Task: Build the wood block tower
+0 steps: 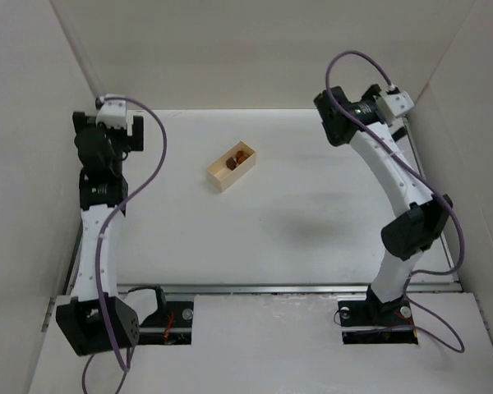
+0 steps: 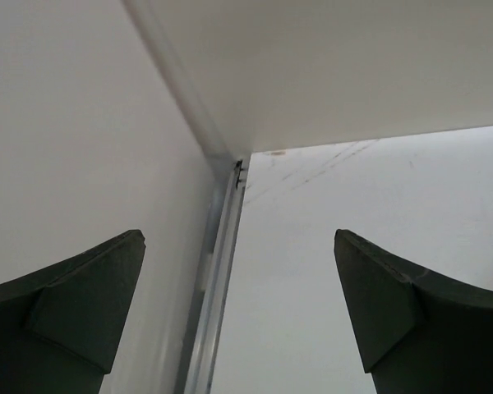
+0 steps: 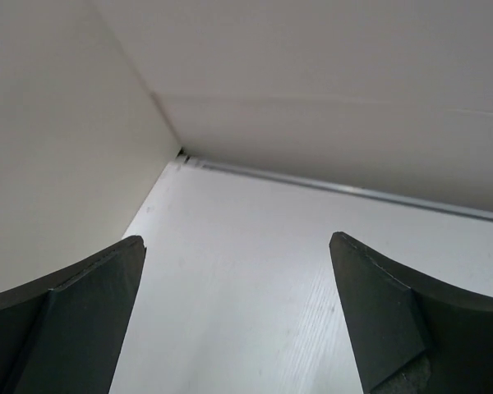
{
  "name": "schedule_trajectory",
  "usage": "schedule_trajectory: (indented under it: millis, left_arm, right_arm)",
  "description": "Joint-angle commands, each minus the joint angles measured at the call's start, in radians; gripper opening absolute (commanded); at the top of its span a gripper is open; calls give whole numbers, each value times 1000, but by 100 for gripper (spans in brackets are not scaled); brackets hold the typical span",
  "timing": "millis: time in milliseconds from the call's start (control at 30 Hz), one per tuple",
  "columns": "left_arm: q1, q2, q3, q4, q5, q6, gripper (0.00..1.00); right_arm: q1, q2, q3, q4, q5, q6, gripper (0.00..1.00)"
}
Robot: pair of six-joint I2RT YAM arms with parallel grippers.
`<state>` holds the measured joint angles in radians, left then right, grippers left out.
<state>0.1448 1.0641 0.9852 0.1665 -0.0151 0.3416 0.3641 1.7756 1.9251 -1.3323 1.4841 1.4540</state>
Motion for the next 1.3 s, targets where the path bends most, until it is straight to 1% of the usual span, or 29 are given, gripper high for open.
schedule_trajectory:
  millis: [0, 33, 67, 100, 133, 167, 200, 233, 267, 300, 333, 367, 400, 433, 467, 533, 567, 600, 633, 667, 733, 767, 900, 967, 1067, 1167, 1200, 1267]
  left_arm:
    - [-28, 111, 215, -235, 188, 77, 100]
    - [-66, 179, 262, -266, 172, 95, 100]
    - [-85, 218, 314, -347, 147, 115, 100]
    - [-106, 259, 430, -393, 129, 135, 100]
    - [-128, 304, 493, -442, 109, 169, 100]
    - [-170, 397, 624, -540, 62, 183, 100]
    - [-192, 443, 626, -585, 32, 183, 100]
    - [-212, 486, 750, -620, 3, 183, 100]
    - [-244, 564, 804, -646, -23, 163, 100]
    - [-258, 597, 849, -676, -72, 137, 100]
    - [-275, 625, 913, -676, -94, 105, 100]
    - [-284, 648, 931, -676, -94, 80, 100]
    - [-300, 683, 941, -676, -33, 70, 100]
    - [-300, 698, 942, -676, 13, 69, 100]
    - [-316, 712, 951, -676, 58, 69, 100]
    - [-365, 755, 940, -667, 122, 127, 100]
    - [-390, 773, 928, -657, 97, 128, 100]
    - [-415, 796, 928, -657, 64, 146, 97]
    - [-454, 842, 928, -657, 11, 160, 83]
    - [-470, 865, 916, -645, -15, 160, 77]
    - [-479, 928, 905, -645, -28, 160, 67]
    - [-479, 945, 905, -645, -4, 160, 61]
    - [-479, 1008, 905, -665, 56, 134, 54]
    - [-479, 1022, 885, -665, 98, 125, 53]
    - [-488, 1054, 885, -665, 98, 116, 53]
    - [-488, 1097, 885, -665, 66, 91, 46]
    - [-488, 1106, 885, -665, 66, 91, 39]
    - [-488, 1120, 874, -679, 56, 91, 30]
  right_arm:
    - [67, 140, 197, -50, 162, -220, 100]
    - [76, 209, 250, -50, 139, -319, 100]
    - [76, 237, 296, -12, 67, -434, 100]
    - [85, 248, 296, 112, -30, -678, 100]
    - [69, 231, 220, 587, -243, -1021, 97]
    - [59, 140, 74, 795, -702, -1334, 89]
    - [59, 89, 72, 797, -769, -1337, 89]
    - [59, 47, -19, 934, -836, -1337, 91]
    - [47, -14, -35, 971, -914, -1325, 91]
    - [47, -39, -50, 1005, -1040, -1304, 93]
    - [21, -56, -79, 1039, -1103, -1293, 96]
    - [9, -70, -89, 1088, -1181, -1293, 98]
    - [-4, -70, -89, 1088, -1335, -1302, 98]
    - [-14, -70, -89, 1088, -1381, -1302, 98]
    - [-28, -55, -62, 1058, -1410, -1302, 98]
    - [-40, -45, -61, 1029, -1441, -1302, 98]
    - [-40, -45, -78, 1029, -1441, -1302, 98]
    - [-51, -45, -98, 1018, -1441, -1302, 98]
    - [-51, -45, -116, 1018, -1441, -1302, 98]
    - [-51, -59, -133, 1007, -1441, -1302, 98]
    - [-51, -73, -179, 996, -1441, -1302, 98]
    - [-51, -85, -193, 984, -1441, -1302, 98]
    - [-51, -105, -248, 975, -1429, -1293, 98]
    - [-51, -105, -261, 964, -1429, -1293, 98]
    - [-51, -114, -284, 964, -1418, -1293, 98]
    - [-51, -114, -304, 964, -1406, -1284, 98]
    - [-51, -114, -304, 964, -1406, -1284, 98]
    - [-51, -123, -304, 964, -1397, -1284, 98]
